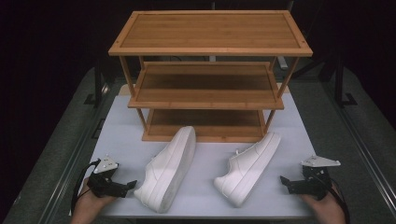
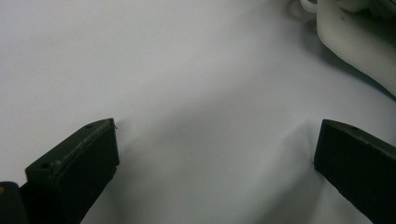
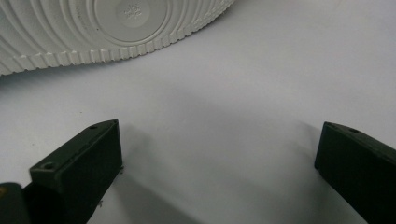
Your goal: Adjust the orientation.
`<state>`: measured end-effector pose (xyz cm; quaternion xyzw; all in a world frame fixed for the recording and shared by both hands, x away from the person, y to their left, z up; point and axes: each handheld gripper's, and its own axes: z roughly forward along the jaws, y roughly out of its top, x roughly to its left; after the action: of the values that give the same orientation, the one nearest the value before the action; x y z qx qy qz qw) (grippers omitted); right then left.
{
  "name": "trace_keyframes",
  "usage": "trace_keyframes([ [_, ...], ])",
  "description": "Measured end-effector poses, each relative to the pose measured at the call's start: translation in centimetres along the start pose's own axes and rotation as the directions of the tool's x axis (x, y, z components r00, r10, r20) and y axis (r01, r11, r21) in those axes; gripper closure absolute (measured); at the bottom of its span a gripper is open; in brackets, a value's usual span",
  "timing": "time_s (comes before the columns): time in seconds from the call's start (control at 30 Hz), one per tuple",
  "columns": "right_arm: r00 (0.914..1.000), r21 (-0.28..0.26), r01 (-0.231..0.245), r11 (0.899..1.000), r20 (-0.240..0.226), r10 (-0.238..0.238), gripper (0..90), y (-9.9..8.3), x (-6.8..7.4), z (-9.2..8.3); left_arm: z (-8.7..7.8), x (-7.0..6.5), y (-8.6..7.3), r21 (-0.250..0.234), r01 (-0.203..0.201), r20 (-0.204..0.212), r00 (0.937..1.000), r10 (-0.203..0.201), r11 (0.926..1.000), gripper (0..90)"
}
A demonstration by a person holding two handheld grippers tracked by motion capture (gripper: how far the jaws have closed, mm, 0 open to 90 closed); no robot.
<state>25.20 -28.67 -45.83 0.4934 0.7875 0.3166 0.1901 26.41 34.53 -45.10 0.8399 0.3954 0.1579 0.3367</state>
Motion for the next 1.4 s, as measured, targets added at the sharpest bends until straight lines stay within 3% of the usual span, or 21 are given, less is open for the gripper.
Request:
trace_keyframes([
  [0.4,1.0000,0.000,0.000,1.000,0.000,0.000,0.3,0.0,0.0,0.0,-0.2,0.2,0.0,-0.010,-0.002,0.008,1.0000,0.002,0.9999,1.0],
  [0.43,1.0000,-0.001,0.000,1.000,0.000,0.000,0.3,0.0,0.0,0.0,-0.5,0.3,-0.1,-0.017,-0.017,0.006,0.9998,0.017,0.9997,5.2],
  [0.5,1.0000,-0.001,0.000,1.000,0.000,0.000,0.3,0.0,0.0,0.0,-0.9,0.6,-0.2,-0.043,-0.010,0.046,0.9989,0.012,0.9990,22.2],
  [0.6,1.0000,0.000,0.000,1.000,0.000,0.000,0.3,0.0,0.0,0.0,-1.5,0.8,-0.1,-0.080,-0.014,0.081,0.9965,0.020,0.9967,39.6],
  [0.7,1.0000,0.000,0.001,1.000,0.000,-0.001,0.3,0.0,0.0,0.0,-1.9,0.8,0.4,-0.109,-0.027,0.143,0.9887,0.043,0.9936,67.6],
  [0.73,1.0000,0.000,0.001,1.000,0.000,-0.001,0.3,0.0,0.0,0.0,-1.9,0.8,0.4,-0.109,-0.027,0.143,0.9887,0.043,0.9936,77.0],
  [0.77,1.0000,0.000,0.001,1.000,0.000,-0.001,0.3,0.0,0.0,0.0,-1.9,0.6,0.7,-0.111,-0.030,0.172,0.9840,0.049,0.9934,77.0],
  [0.8,1.0000,-0.002,0.000,1.000,0.000,0.000,0.3,0.0,0.0,0.0,-1.9,0.5,1.1,-0.118,-0.028,0.200,0.9785,0.052,0.9926,90.0],
  [1.07,1.0000,-0.002,0.001,1.000,0.000,-0.001,0.3,0.0,0.0,0.0,0.0,-0.7,2.3,-0.123,-0.041,0.311,0.9472,0.078,0.9915,90.0],
  [1.1,1.0000,-0.002,0.001,1.000,0.000,-0.001,0.3,0.0,0.0,0.0,0.0,-0.7,2.3,-0.123,-0.041,0.311,0.9472,0.078,0.9915,90.0],
  [1.13,1.0000,-0.002,0.001,1.000,0.000,-0.001,0.3,0.0,0.0,0.0,0.2,-0.9,2.7,-0.135,-0.039,0.324,0.9425,0.082,0.9901,90.0],
  [1.2,1.0000,-0.002,0.001,1.000,0.000,-0.001,0.3,0.0,0.0,0.0,0.5,-1.2,3.1,-0.139,-0.051,0.331,0.9389,0.095,0.9889,90.0],
  [1.37,1.0000,-0.002,0.001,1.000,0.000,-0.001,0.3,0.0,0.0,0.0,1.1,-1.6,3.7,-0.159,-0.033,0.366,0.9264,0.090,0.9867,90.0],
  [1.4,1.0000,-0.002,0.001,1.000,0.000,-0.001,0.3,0.0,0.0,0.0,1.1,-1.6,3.7,-0.159,-0.033,0.366,0.9264,0.090,0.9867,90.0],
])
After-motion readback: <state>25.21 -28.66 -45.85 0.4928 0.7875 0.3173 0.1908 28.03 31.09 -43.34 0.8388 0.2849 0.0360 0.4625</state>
